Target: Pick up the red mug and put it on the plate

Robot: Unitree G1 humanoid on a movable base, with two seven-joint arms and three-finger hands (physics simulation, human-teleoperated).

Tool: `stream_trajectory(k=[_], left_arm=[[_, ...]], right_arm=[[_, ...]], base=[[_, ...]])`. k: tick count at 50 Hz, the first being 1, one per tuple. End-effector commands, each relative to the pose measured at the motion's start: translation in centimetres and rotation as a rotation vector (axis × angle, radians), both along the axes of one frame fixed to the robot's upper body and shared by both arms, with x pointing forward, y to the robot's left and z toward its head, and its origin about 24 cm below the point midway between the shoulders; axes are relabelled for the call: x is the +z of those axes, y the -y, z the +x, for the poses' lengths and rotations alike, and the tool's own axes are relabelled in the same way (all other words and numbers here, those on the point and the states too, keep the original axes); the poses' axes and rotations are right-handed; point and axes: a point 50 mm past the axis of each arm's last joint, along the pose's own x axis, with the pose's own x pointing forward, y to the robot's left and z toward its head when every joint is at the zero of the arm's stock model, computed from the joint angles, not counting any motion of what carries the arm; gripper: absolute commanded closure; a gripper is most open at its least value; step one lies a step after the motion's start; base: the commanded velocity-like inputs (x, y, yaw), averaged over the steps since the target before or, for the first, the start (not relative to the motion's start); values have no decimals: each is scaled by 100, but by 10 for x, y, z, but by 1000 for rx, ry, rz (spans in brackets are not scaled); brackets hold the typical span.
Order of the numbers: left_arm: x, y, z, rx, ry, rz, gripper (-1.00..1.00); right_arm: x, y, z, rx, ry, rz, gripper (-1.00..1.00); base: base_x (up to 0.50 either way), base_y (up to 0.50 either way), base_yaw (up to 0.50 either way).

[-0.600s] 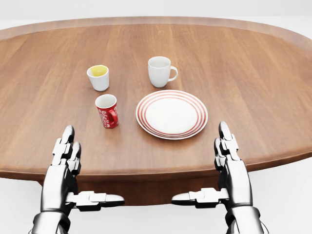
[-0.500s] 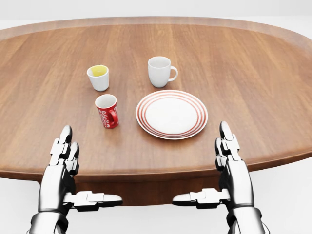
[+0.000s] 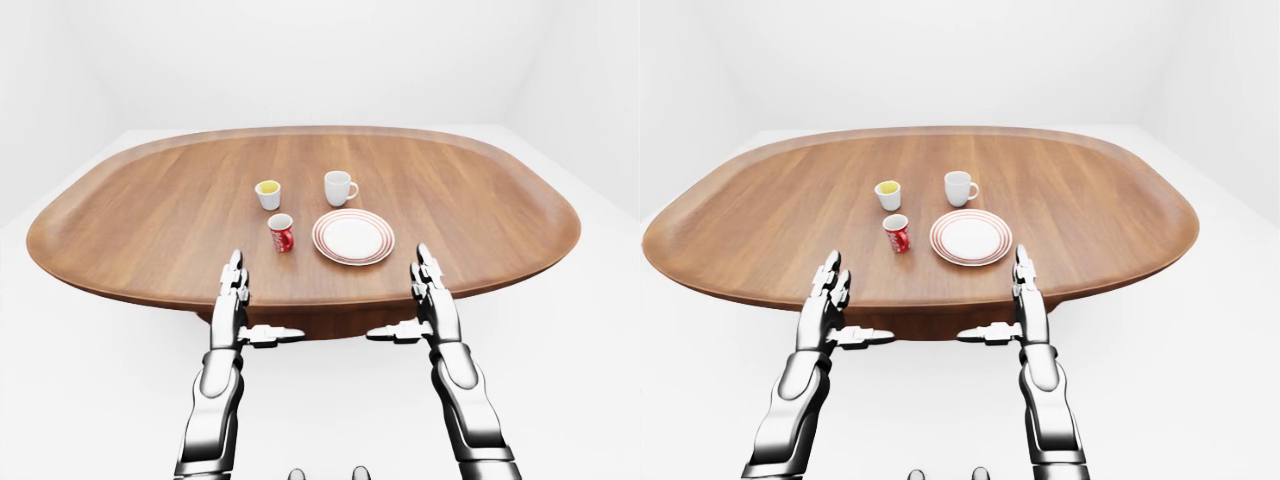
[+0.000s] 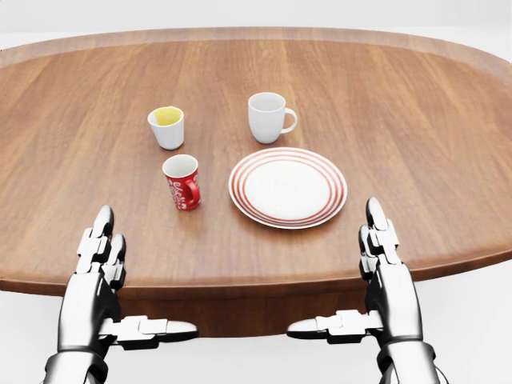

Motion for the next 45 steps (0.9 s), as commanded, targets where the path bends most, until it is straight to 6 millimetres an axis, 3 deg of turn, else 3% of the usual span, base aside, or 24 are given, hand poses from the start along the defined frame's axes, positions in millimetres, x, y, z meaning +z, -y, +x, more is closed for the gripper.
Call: stream_trajectory(k=[1,15,34,45], left_arm=[[1,0,-2,0,6,7,-100],[2,1,-3,-3,11,13,-100],[-1,-1,0,-2,-1,6,-100],[0,-1,7,-12,-26,-11,-100]], right_arm=[[-1,0,1,0,-5,-9,-100],[-3,-1,1,1,-8,-6,-100],[-3,-2,0,6,-19,-6,-100],[0,8,15,-20,-33,-15,-100]], base=[[0,45,0],[0,49,0],[0,0,0],[0,0,0]])
